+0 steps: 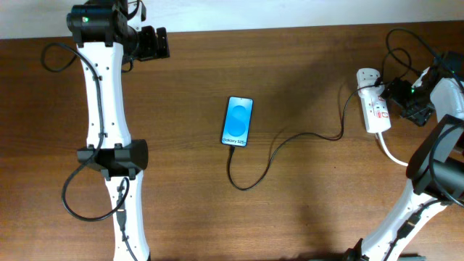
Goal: Plug charger to phone and switch on socket
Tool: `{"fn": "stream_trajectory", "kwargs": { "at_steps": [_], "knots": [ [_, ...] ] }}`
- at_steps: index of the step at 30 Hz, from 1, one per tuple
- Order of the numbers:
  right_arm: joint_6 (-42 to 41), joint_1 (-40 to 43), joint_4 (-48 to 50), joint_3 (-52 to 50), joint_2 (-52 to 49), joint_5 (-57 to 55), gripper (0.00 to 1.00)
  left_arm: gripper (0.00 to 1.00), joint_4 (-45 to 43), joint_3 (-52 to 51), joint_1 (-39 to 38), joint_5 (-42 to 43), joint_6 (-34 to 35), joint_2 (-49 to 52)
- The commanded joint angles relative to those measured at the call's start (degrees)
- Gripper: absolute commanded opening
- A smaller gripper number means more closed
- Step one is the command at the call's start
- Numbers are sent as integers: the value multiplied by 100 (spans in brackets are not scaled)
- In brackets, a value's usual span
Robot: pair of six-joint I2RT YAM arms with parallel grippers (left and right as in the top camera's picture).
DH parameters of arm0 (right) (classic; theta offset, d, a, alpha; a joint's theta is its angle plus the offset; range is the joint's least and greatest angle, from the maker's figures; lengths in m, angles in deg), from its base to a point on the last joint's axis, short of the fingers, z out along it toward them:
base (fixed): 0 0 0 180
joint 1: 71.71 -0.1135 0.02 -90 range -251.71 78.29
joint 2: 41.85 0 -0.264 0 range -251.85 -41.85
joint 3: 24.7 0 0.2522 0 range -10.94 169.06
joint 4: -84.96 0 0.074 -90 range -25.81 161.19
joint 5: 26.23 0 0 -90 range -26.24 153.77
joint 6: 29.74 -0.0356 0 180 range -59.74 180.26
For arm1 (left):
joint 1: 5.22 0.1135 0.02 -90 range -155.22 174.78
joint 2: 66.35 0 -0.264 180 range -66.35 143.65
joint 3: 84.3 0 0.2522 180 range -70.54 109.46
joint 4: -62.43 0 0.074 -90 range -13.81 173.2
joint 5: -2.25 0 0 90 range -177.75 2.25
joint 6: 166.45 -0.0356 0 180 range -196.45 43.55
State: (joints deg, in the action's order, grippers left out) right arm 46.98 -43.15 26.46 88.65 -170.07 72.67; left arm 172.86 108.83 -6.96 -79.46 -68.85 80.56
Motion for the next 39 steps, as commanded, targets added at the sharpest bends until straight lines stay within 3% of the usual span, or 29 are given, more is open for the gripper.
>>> {"fn": "stream_trajectory", "kwargs": {
  "at_steps": [1, 39],
  "knots": [
    [103, -269, -22, 70, -170, 243, 98, 99, 7, -9, 4, -63, 70, -2],
    [516, -610, -358, 70, -437, 699, 98, 100, 7, -9, 4, -63, 70, -2]
  ]
}}
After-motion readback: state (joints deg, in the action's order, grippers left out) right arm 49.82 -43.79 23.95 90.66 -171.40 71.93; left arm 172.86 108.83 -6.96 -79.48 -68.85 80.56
